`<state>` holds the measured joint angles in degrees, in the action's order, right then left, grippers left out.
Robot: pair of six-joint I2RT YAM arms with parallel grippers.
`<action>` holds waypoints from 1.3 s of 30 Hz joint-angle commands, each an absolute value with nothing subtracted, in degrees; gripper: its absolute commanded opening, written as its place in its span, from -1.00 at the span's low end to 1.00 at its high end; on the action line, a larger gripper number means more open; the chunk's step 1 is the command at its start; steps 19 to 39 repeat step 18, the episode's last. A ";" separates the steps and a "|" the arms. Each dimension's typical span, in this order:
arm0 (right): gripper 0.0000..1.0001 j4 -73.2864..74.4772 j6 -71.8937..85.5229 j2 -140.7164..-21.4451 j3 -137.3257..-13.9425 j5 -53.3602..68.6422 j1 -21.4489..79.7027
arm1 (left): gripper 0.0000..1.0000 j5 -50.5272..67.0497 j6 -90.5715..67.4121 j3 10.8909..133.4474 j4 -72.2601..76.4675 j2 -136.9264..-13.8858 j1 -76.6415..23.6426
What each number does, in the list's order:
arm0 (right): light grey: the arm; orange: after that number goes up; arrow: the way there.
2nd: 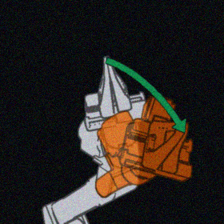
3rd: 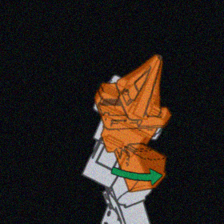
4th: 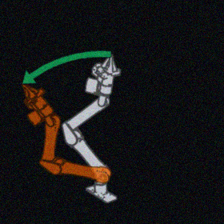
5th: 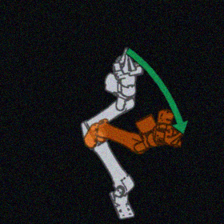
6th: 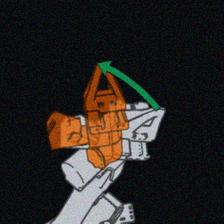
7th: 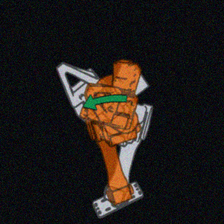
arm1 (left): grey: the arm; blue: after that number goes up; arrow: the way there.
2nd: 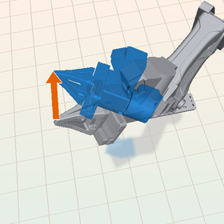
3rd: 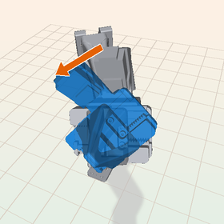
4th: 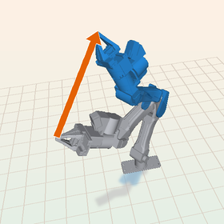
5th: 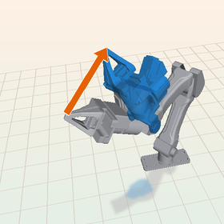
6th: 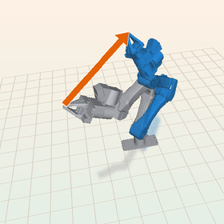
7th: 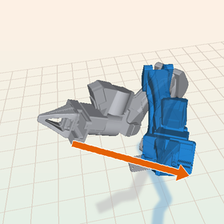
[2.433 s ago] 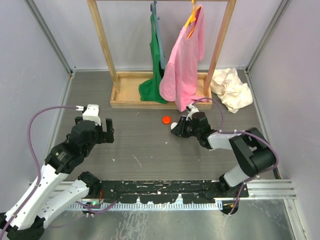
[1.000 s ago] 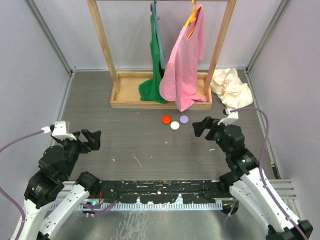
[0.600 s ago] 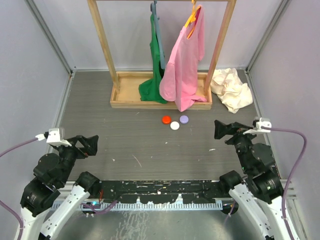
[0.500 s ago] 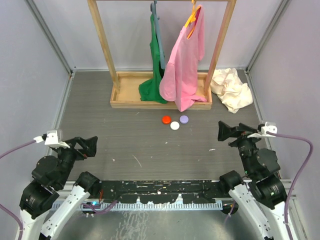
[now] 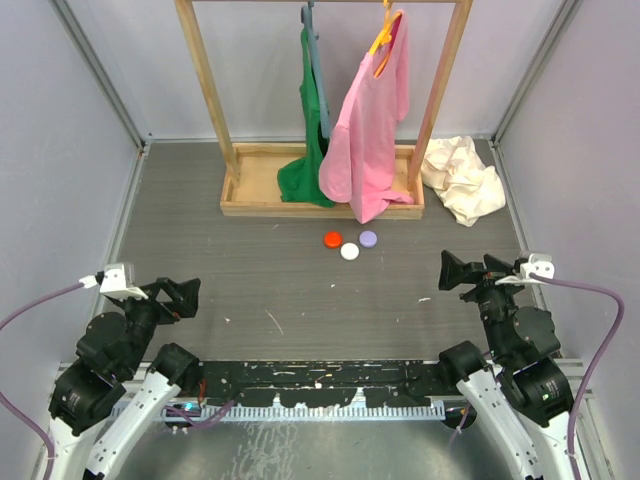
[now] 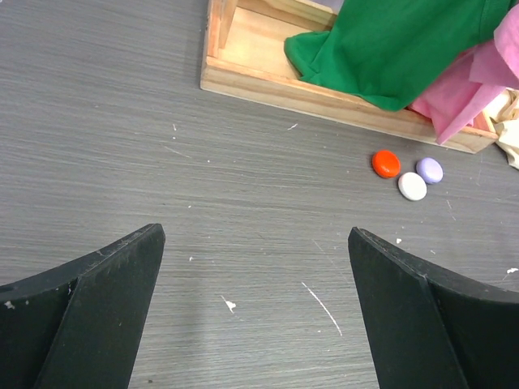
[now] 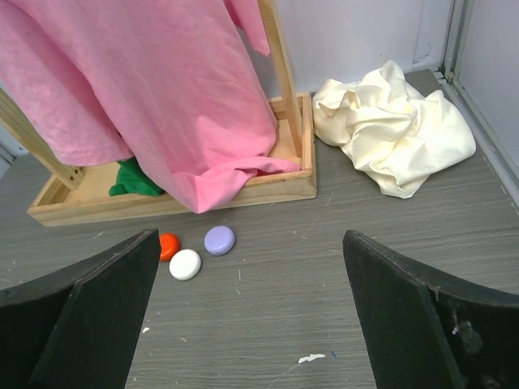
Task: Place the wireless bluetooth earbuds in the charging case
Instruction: Reset both arms
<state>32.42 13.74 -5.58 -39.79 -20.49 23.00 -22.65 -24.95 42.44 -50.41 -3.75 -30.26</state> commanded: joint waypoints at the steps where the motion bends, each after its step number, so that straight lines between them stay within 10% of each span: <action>1: 1.00 31.48 12.64 -6.29 -40.08 -20.17 22.84 | 0.96 -22.35 -25.69 42.47 -49.04 -3.03 -29.98; 39: 1.00 30.84 11.08 -7.14 -40.25 -16.74 22.83 | 0.96 -20.51 -25.16 41.97 -49.22 -5.25 -29.91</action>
